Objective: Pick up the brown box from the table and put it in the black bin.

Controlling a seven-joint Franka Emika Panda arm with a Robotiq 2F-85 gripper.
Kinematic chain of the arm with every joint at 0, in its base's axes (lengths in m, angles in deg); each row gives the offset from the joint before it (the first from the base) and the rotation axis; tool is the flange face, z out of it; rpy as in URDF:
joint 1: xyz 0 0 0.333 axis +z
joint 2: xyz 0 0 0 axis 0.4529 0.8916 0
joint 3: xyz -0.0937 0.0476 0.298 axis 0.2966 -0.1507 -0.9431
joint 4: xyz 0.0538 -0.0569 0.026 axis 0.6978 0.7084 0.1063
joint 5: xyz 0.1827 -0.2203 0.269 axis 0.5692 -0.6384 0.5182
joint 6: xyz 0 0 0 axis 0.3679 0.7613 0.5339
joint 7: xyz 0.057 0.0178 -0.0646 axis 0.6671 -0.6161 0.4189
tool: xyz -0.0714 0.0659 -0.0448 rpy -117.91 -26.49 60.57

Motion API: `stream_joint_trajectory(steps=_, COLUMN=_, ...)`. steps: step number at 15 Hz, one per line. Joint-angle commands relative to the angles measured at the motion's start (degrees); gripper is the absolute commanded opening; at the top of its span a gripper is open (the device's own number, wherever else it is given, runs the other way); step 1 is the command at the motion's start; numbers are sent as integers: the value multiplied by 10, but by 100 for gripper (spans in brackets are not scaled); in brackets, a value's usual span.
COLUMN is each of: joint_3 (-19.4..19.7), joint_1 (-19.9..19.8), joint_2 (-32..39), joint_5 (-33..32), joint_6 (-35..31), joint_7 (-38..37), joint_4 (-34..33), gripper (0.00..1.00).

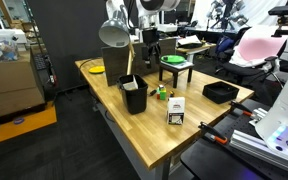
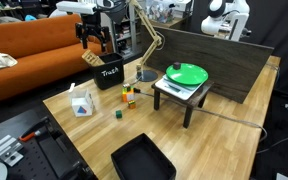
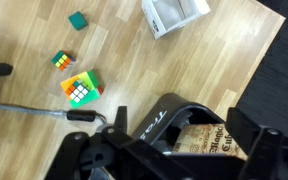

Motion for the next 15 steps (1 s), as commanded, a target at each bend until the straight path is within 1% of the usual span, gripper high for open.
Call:
stream_joint_trajectory(steps=1, joint_3=6, joint_1=-9, joint_2=-28, joint_5=30, joint_6=-13, joint_7=-34, joint_4=46, gripper=100)
stream_joint_trajectory(steps=7, joint_3=17, joint_1=-17, joint_2=-48, joint_5=61, joint_6=-12, joint_7=-82, joint_4=92, gripper=100)
stream_joint_trajectory(steps=11, joint_3=18, joint_1=-17, joint_2=-57, joint_5=90, joint_6=-15, joint_7=-98, joint_4=118, gripper=100)
stream_joint_trajectory(steps=12, joint_3=18, joint_1=-15, joint_2=-39, joint_5=71, joint_6=-1, joint_7=-91, joint_4=98, gripper=100)
stream_joint_trajectory(steps=15, joint_3=18, joint_1=-15, joint_2=-45, joint_5=77, joint_6=-3, joint_7=-95, joint_4=105, gripper=100)
